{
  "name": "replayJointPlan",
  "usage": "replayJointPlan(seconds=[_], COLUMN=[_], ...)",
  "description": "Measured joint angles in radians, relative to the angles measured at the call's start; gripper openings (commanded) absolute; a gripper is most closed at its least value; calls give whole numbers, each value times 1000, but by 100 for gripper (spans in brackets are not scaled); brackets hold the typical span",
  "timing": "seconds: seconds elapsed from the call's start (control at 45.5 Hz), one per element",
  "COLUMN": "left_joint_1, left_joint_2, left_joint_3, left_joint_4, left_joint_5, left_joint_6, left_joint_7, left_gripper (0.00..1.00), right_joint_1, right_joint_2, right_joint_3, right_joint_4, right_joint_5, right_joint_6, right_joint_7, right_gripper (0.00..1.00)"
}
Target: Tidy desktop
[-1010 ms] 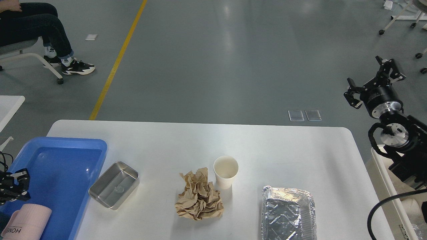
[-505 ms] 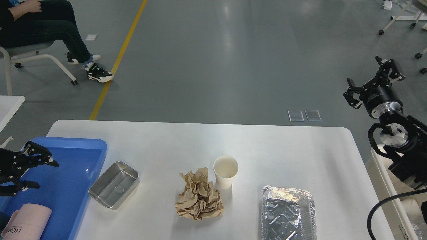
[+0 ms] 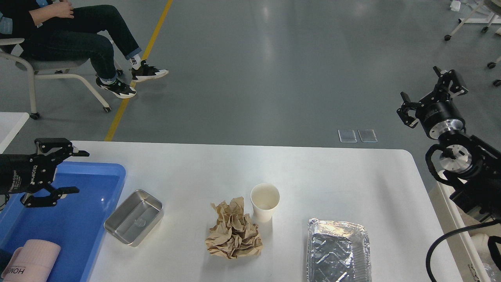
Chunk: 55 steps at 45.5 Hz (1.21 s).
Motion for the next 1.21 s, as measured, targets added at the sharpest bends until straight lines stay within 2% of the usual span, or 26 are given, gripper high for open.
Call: replayJointPlan(seconds=[0.088, 0.242, 0.373, 0.549, 0.615, 0.703, 0.768, 0.834, 0.966, 1.032, 1.208], left_joint_1=[-2, 5, 8, -13, -18, -19, -20, -48, -149, -196, -267], left_joint_2=[-55, -82, -86, -146, -159, -159, -147, -120, -85, -91, -162], left_joint_3=[-50, -83, -88, -137, -139, -120, -78, 2, 176, 214, 226], left_joint_4=[11, 15, 15, 15, 14, 13, 13, 13, 13, 14, 15], left_joint_5=[-14, -42, -61, -60, -59, -57, -53, -50, -61, -65, -64], left_joint_6=[0, 13, 25, 77, 112, 158, 203, 286, 498, 571, 668], left_joint_7=[0, -2, -44, -204, -237, -252, -260, -263, -252, -250, -253], left_gripper=[98, 98, 98, 98, 98, 98, 98, 98, 98, 98, 98], right_joint_1=[0, -1, -1, -2, -2, -2, -2, 1, 7, 8, 8], right_joint_2=[0, 0, 2, 3, 4, 6, 7, 9, 17, 24, 39], right_joint_3=[0, 0, 0, 0, 0, 0, -1, -1, -2, -3, -3], right_joint_4=[1, 2, 2, 3, 3, 3, 3, 2, 2, 2, 1], right_joint_5=[0, 0, 0, 0, 0, 0, 0, 0, 0, 0, -1], right_joint_6=[0, 0, 0, 0, 0, 0, 0, 0, 0, -2, -4], right_joint_7=[0, 0, 0, 0, 0, 0, 0, 0, 0, 0, 0], right_gripper=[100, 100, 100, 100, 100, 100, 100, 100, 100, 100, 100])
